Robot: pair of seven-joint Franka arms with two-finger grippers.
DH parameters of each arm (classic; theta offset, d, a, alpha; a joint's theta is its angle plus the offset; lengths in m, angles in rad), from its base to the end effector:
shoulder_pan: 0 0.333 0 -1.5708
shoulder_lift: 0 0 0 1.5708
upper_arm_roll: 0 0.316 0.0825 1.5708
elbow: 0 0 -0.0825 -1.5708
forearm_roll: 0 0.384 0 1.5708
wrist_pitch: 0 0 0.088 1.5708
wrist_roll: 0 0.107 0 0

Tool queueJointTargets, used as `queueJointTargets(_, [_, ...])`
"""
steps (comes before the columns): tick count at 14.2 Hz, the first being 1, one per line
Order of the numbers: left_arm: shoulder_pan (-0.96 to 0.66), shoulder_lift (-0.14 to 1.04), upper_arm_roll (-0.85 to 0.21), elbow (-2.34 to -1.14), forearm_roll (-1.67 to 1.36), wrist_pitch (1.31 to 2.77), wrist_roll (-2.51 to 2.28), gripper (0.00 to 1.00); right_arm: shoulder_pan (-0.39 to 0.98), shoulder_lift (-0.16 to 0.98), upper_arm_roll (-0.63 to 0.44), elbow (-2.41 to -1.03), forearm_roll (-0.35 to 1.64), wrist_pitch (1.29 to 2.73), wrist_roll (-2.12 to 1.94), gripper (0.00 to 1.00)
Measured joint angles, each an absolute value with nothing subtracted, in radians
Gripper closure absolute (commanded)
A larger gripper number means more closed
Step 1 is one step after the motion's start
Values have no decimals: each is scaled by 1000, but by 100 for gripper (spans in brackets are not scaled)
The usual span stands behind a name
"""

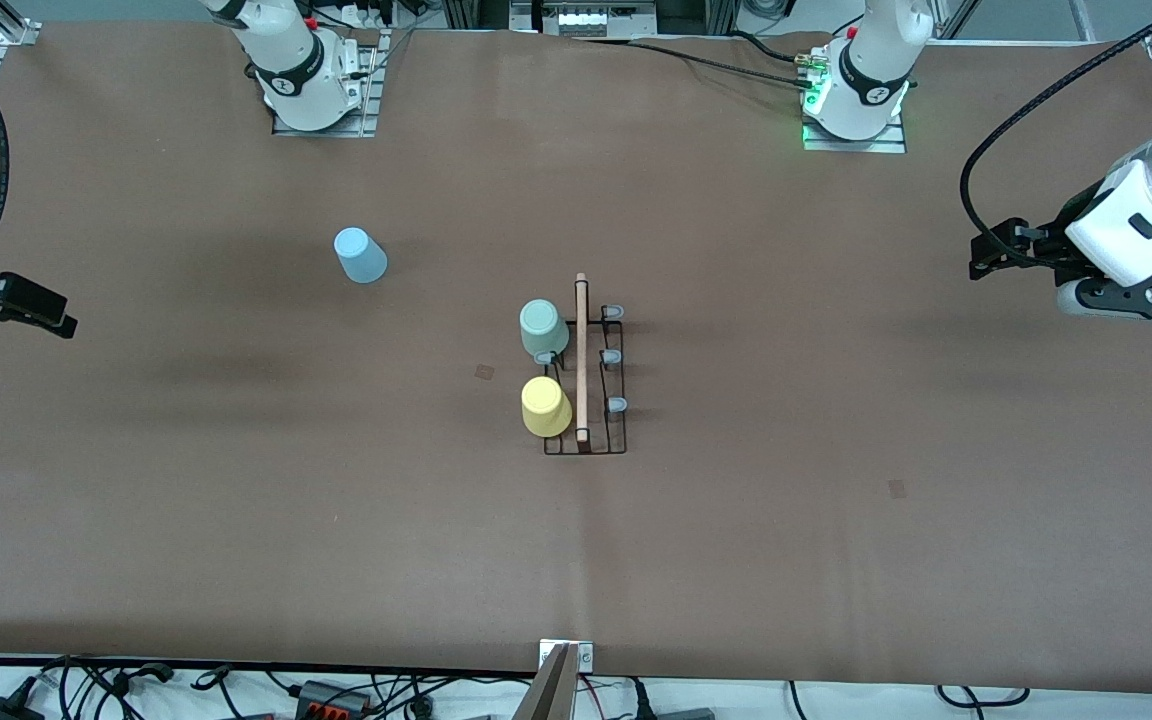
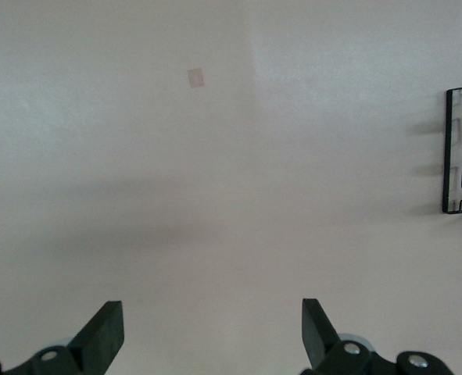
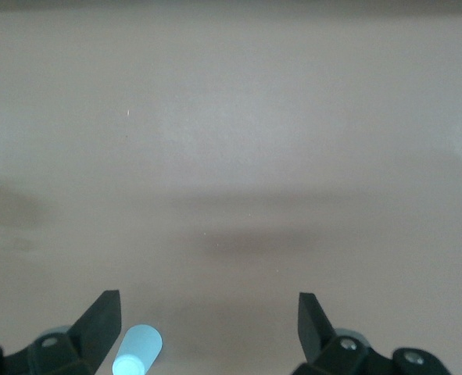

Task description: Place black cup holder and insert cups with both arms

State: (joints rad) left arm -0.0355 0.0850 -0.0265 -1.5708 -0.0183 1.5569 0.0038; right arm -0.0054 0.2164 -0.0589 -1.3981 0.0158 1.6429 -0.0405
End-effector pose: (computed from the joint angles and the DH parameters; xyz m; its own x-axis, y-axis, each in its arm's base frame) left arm 0.5745 -0.0370 0.5753 0.9929 -0.0658 -0.0986 -0.0641 -0.9977 0.0208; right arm 0.6256 -0.0346 0.5853 0.9993 -0.0232 0.0289 -0.0231 -0.9997 -0.0020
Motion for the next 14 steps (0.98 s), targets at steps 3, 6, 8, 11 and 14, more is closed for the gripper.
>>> queueJointTargets(3, [-35,85,-26,-1571,-18,1556,4,0,-6,139,-59,-1531,16,1681,-40,0])
queueJointTargets(6, [-35,86,-25,-1571,-18,1556,4,0,-8,33,-59,-1689,15,1737,-40,0])
queueJointTargets(8, [-35,87,-25,-1571,-18,1556,4,0,-9,-14,-59,-1730,15,1736,-40,0])
queueJointTargets(11, [-35,87,-24,-1571,-18,1556,4,0,-10,-40,-59,-1740,15,1726,-40,0])
queueJointTargets(14, [-35,87,-24,-1571,-18,1555,4,0,-10,-40,-59,-1740,15,1724,-40,0])
